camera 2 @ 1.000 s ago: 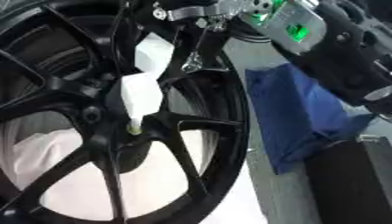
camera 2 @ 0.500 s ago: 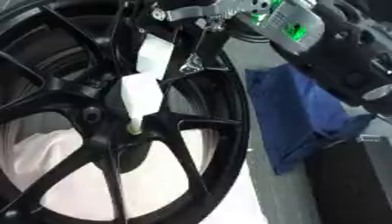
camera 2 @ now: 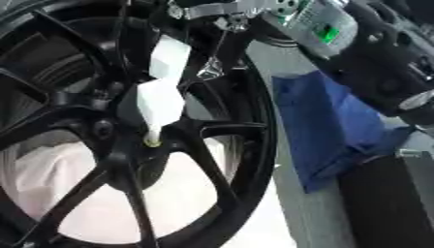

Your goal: Pull the pin out of the wheel hub.

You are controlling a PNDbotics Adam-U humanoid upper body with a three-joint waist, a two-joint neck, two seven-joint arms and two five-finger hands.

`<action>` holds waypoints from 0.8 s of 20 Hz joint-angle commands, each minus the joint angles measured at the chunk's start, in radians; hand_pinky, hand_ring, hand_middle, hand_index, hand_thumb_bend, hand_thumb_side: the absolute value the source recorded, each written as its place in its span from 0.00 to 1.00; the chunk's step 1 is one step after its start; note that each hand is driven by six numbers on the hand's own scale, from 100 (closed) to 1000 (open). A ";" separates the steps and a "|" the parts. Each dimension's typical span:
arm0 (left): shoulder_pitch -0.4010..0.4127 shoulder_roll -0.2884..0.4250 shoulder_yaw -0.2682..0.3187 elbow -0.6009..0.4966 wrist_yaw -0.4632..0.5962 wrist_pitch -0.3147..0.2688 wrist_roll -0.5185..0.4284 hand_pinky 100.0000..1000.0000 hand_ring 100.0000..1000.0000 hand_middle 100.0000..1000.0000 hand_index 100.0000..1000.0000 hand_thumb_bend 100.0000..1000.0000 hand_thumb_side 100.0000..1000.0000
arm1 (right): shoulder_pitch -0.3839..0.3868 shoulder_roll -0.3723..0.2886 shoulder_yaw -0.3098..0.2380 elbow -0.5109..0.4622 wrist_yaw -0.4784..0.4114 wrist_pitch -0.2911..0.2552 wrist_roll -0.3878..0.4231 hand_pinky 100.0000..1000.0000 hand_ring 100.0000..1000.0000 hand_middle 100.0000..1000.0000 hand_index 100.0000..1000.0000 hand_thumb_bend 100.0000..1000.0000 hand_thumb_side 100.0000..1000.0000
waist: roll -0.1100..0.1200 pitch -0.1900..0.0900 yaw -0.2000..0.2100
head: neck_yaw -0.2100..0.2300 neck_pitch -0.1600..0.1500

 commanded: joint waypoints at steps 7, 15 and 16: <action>0.000 0.010 0.010 -0.016 -0.005 -0.002 0.005 0.67 0.37 0.40 0.69 0.25 0.57 | -0.024 -0.026 -0.039 -0.012 -0.038 0.016 -0.005 0.83 0.69 0.36 0.39 0.11 0.00 | 0.010 -0.029 -0.006 | -0.001 0.003; 0.003 0.012 0.014 -0.016 -0.004 -0.002 0.011 0.67 0.37 0.40 0.69 0.25 0.57 | -0.032 -0.040 -0.082 -0.013 -0.109 0.025 0.010 0.83 0.68 0.35 0.36 0.12 0.00 | 0.010 -0.041 -0.014 | 0.004 0.008; 0.005 0.012 0.015 -0.016 -0.004 -0.002 0.012 0.67 0.37 0.40 0.69 0.25 0.57 | -0.034 -0.043 -0.090 -0.011 -0.121 0.027 0.015 0.83 0.67 0.35 0.36 0.12 0.00 | 0.010 -0.042 -0.016 | 0.005 0.010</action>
